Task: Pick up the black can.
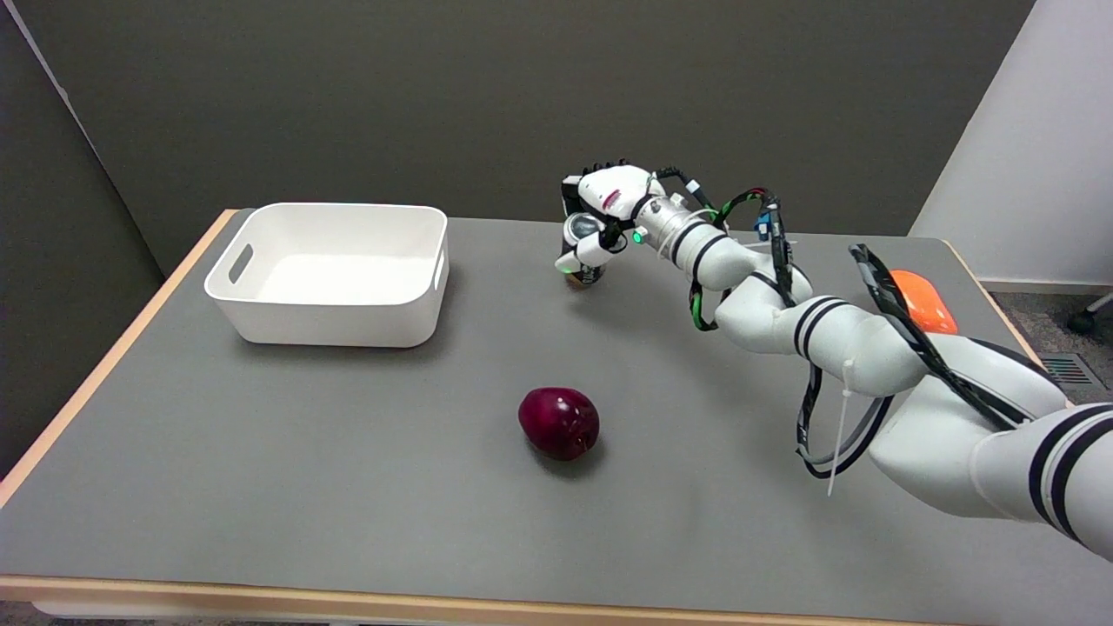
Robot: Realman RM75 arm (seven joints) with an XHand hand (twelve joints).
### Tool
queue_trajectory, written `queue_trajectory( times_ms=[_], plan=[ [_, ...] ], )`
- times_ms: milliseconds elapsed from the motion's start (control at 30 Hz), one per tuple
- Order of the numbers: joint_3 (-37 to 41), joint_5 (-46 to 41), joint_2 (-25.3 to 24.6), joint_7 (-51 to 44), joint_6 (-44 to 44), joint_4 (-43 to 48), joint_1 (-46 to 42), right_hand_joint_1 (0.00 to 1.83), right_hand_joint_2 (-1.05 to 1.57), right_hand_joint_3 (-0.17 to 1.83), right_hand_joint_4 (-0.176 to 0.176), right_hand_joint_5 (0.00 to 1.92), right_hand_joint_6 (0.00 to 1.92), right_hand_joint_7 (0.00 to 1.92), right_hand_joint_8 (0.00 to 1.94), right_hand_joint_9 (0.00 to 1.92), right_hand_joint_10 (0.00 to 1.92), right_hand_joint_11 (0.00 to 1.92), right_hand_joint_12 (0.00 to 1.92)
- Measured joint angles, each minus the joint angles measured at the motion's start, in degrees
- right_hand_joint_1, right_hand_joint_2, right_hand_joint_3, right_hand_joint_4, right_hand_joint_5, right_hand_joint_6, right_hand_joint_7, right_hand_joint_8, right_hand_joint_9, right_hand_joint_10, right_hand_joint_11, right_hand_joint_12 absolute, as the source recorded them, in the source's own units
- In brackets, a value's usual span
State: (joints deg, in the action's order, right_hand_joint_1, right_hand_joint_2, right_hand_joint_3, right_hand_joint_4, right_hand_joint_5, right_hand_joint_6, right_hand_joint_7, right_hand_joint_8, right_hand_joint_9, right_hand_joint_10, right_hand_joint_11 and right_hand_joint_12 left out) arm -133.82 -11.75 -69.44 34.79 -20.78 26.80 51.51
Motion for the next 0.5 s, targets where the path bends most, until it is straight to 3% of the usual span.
queue_trajectory(
  times_ms=[500],
  plan=[
    [1.43, 0.09, -0.09, -0.07, -3.48, 2.38, -0.28, 1.20, 1.04, 0.41, -0.132, 0.63, 1.45, 0.90, 1.38, 0.88, 1.42, 0.68, 1.92]
  ],
)
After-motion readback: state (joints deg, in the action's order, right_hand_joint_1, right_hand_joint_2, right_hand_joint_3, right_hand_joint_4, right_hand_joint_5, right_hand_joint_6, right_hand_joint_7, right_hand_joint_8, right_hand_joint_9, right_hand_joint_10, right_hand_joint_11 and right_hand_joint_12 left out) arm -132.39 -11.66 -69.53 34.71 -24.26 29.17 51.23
